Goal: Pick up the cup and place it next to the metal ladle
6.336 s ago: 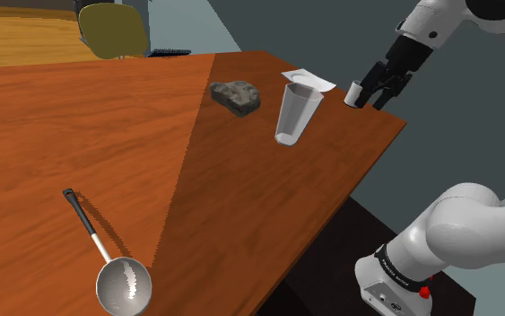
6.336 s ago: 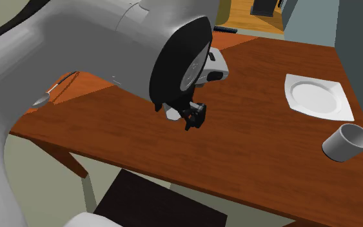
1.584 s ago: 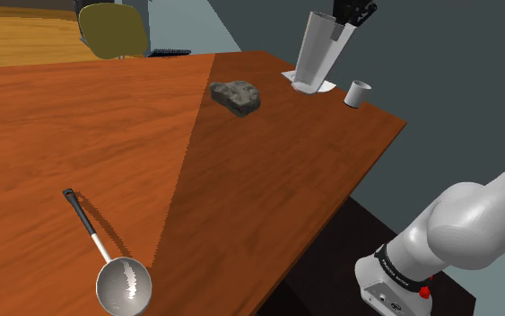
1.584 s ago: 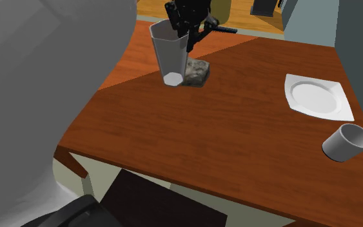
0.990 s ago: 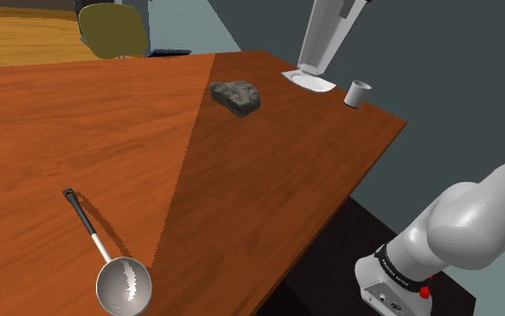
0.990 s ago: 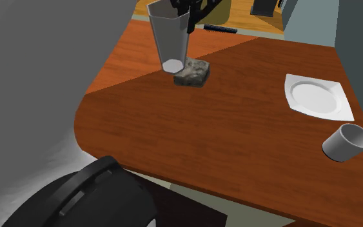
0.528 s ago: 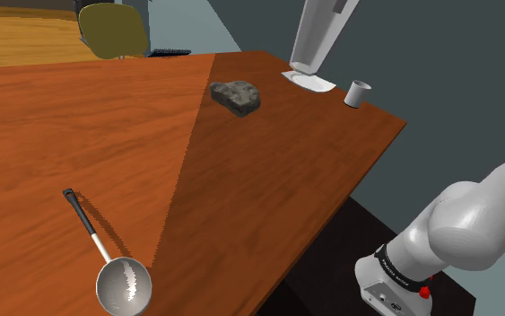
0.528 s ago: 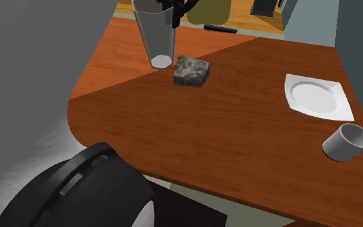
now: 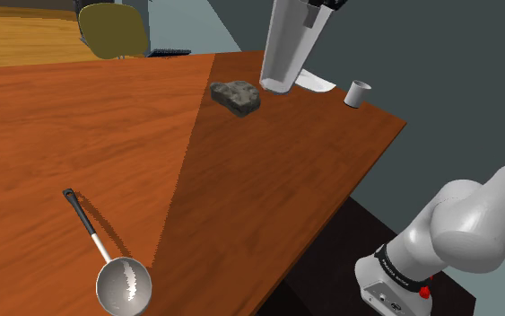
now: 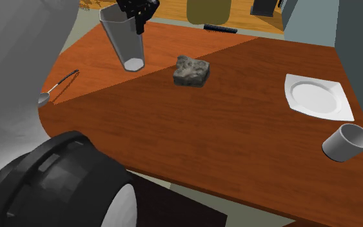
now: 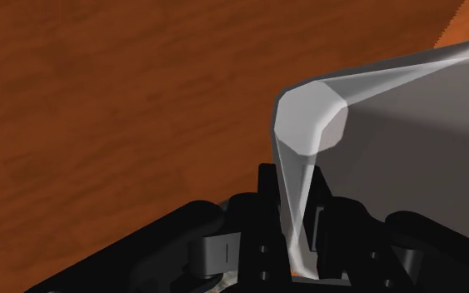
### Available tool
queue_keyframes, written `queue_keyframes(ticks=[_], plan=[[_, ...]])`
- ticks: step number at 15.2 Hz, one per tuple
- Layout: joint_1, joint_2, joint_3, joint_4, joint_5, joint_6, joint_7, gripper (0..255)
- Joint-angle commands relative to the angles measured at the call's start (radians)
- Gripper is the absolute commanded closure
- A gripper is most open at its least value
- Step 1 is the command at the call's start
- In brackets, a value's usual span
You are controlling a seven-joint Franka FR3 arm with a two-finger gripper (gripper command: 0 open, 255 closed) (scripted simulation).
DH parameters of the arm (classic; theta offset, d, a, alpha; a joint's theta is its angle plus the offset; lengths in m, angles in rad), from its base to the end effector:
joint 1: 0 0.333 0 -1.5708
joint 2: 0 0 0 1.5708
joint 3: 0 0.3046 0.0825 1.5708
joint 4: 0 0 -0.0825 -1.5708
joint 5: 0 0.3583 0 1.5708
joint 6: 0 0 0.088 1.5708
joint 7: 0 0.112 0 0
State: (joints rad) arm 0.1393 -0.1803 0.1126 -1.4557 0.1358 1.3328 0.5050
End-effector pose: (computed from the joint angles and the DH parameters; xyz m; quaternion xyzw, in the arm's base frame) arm 0.4197 0.1335 0.7241 -0.9921 0.1089 -0.0055 0.0618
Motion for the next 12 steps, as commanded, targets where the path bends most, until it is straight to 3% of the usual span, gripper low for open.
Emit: queue_keyframes(ticks=[1,12], plan=[[0.019,0.0,0.031,-0.027,0.002,0.034,0.048,255],[0.125,0.105,0.197,-0.039,-0.024,0.179,0.302,255]])
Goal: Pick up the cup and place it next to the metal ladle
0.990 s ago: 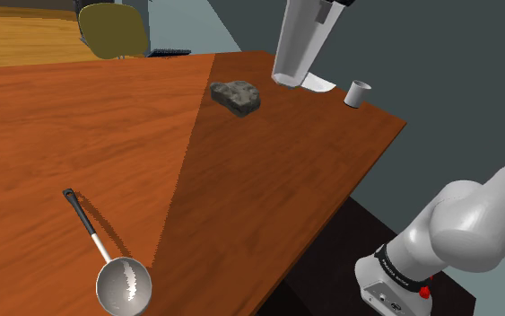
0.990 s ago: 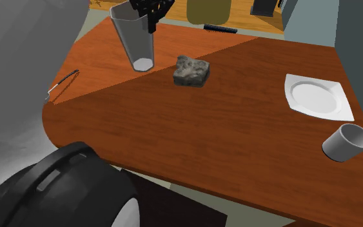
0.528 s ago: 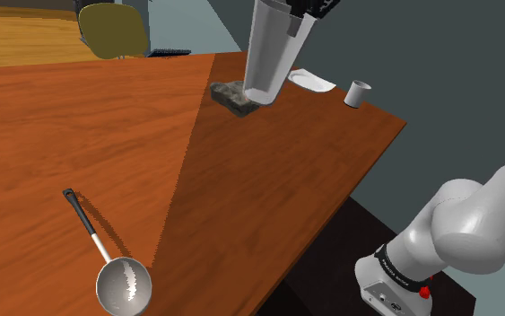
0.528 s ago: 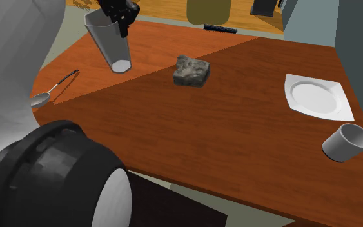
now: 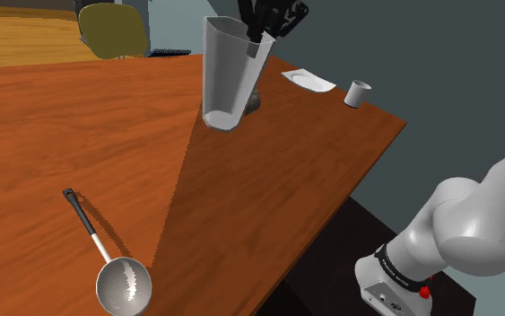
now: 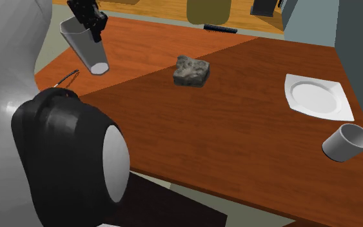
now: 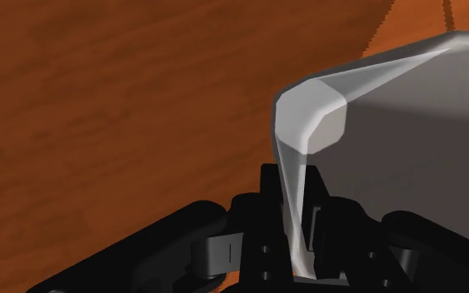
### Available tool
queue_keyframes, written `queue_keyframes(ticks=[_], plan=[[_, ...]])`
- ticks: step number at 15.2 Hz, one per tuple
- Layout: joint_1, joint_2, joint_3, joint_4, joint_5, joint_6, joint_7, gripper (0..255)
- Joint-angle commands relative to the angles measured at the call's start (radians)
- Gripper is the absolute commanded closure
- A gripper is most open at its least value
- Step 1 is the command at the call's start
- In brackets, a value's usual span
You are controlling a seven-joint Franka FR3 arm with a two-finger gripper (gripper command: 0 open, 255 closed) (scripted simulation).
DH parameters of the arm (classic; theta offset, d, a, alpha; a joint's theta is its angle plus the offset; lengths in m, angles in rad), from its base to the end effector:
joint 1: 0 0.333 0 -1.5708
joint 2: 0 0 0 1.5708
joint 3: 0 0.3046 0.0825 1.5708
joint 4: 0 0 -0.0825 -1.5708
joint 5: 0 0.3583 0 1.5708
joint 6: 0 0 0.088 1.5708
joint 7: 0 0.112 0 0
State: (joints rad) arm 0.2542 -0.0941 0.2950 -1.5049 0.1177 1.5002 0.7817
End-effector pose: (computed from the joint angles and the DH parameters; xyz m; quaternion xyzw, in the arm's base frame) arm 0.4087 0.2767 0.6771 -0.9921 0.1092 -0.0058 0.0615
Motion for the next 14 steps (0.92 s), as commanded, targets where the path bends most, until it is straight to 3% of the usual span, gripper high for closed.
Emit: queue_keyframes(ticks=[1,8,14], plan=[[0.021,0.036,0.029,0.018,-0.013,0.022,0.048,255],[0.11,0.185,0.116,0.111,-0.085,0.081,0.212,255],[0.103,0.153,0.111,-0.01,-0.07,0.172,0.198,255]])
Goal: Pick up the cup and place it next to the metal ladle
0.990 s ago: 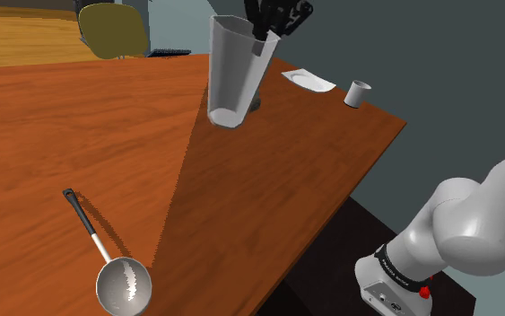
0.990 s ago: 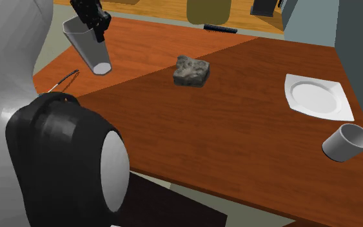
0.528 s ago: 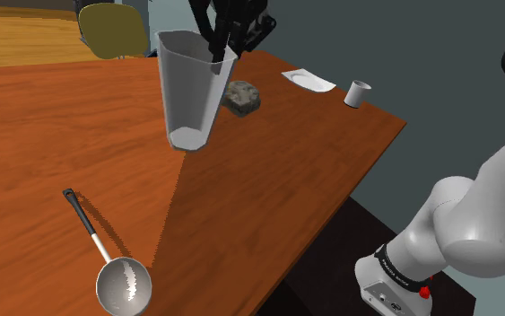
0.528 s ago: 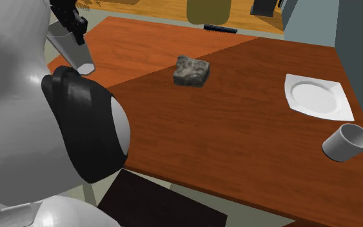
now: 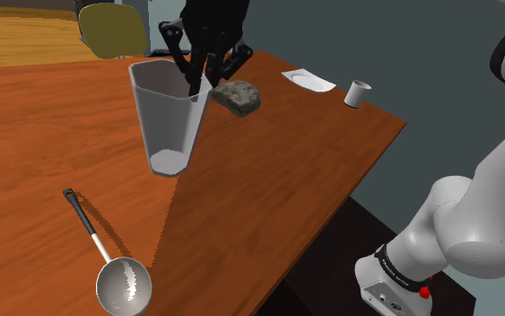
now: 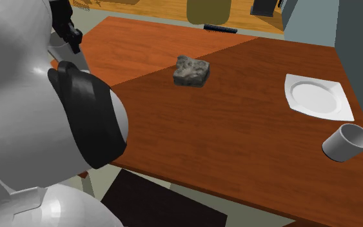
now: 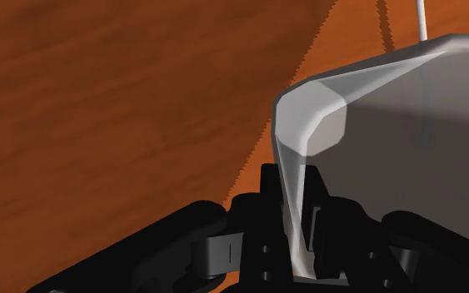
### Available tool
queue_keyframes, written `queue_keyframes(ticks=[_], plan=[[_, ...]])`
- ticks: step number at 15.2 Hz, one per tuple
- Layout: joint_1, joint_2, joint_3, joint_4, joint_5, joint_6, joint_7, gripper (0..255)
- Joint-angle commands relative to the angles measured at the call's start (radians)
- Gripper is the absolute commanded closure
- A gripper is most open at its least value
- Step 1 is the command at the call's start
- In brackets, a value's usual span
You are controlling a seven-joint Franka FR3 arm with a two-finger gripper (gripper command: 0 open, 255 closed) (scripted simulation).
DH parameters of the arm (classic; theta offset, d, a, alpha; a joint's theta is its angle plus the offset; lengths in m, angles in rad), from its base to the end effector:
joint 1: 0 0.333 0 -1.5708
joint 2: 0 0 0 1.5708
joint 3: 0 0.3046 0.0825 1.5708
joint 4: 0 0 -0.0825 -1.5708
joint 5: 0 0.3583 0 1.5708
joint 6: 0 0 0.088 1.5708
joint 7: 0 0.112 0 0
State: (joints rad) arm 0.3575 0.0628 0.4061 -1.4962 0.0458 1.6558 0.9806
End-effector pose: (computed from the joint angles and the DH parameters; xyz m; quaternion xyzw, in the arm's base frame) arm 0.4033 0.3823 0.6185 -0.9920 0.1098 -0.0058 0.0617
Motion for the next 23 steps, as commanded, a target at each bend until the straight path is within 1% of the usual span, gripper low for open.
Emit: queue_keyframes(ticks=[1,13,20,21,23], plan=[[-0.001,-0.008,0.0,-0.038,0.004,0.031,-0.003,255],[-0.005,-0.034,-0.003,-0.225,0.017,0.194,-0.02,255],[-0.005,-0.034,-0.003,-0.225,0.017,0.194,-0.02,255],[-0.005,-0.034,-0.003,-0.225,0.017,0.194,-0.02,0],[-0.005,-0.034,-0.003,-0.225,0.017,0.194,-0.02,0]])
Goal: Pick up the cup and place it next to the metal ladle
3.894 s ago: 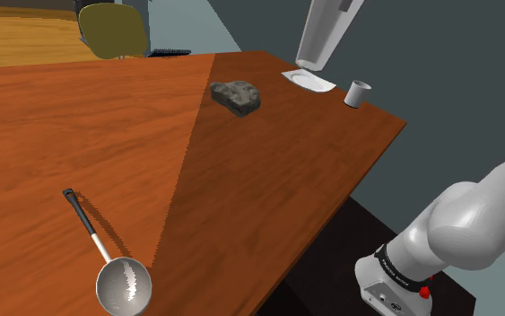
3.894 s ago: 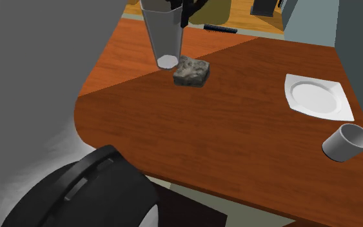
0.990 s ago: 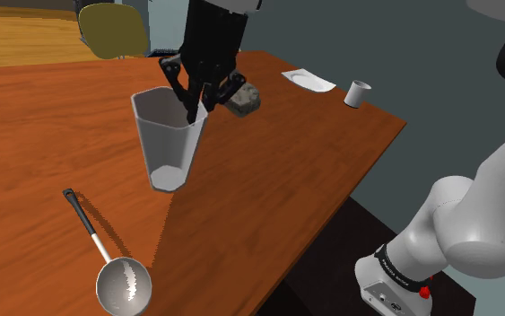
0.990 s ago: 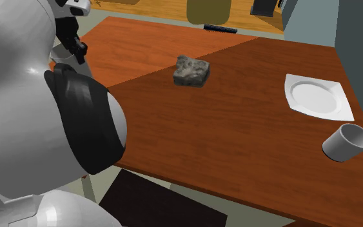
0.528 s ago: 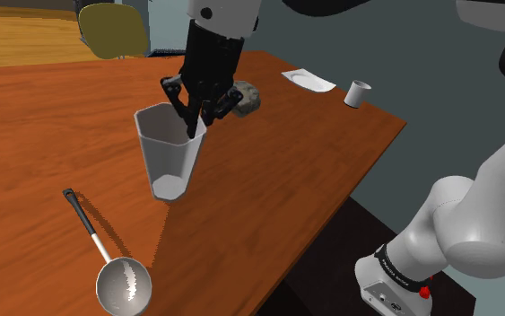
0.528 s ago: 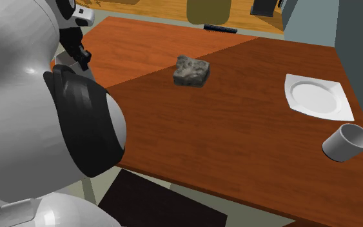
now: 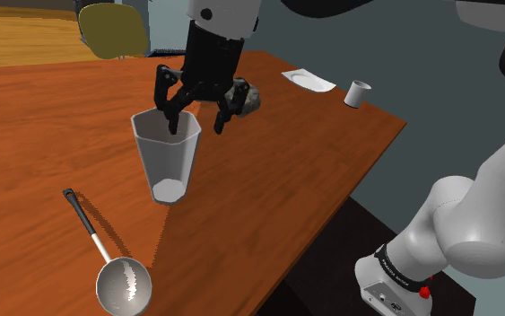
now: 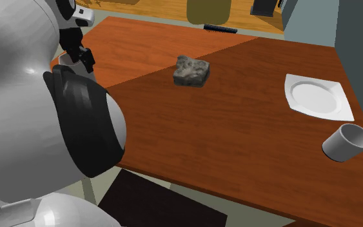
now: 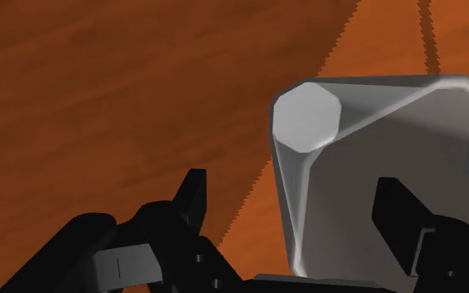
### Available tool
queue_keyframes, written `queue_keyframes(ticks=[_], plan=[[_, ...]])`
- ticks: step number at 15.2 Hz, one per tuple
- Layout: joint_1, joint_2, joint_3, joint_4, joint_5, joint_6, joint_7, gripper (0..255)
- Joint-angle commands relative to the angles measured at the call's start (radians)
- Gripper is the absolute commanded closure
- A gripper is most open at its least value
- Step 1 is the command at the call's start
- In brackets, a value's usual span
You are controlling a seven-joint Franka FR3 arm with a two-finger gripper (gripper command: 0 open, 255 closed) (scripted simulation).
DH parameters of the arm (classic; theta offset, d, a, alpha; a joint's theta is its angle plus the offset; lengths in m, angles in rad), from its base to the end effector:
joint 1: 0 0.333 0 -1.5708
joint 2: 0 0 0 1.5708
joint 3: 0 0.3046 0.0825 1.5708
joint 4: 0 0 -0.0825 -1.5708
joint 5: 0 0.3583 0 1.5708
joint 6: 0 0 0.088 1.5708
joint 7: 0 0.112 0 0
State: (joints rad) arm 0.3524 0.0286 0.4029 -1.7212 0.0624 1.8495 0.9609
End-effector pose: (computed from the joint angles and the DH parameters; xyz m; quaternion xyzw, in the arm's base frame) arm 0.4035 0.3836 0.5513 -0.9920 0.1098 -0.0061 0.0620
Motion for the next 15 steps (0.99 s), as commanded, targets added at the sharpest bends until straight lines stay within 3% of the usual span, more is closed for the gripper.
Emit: queue_keyframes(ticks=[1,3,7,15], plan=[[0.0,0.0,0.0,0.0,0.0,0.0,0.0,0],[0.0,0.0,0.0,0.0,0.0,0.0,0.0,0],[-0.004,-0.001,-0.003,0.126,-0.001,-0.127,0.001,0],[-0.004,-0.001,-0.003,0.126,-0.001,-0.127,0.001,0]])
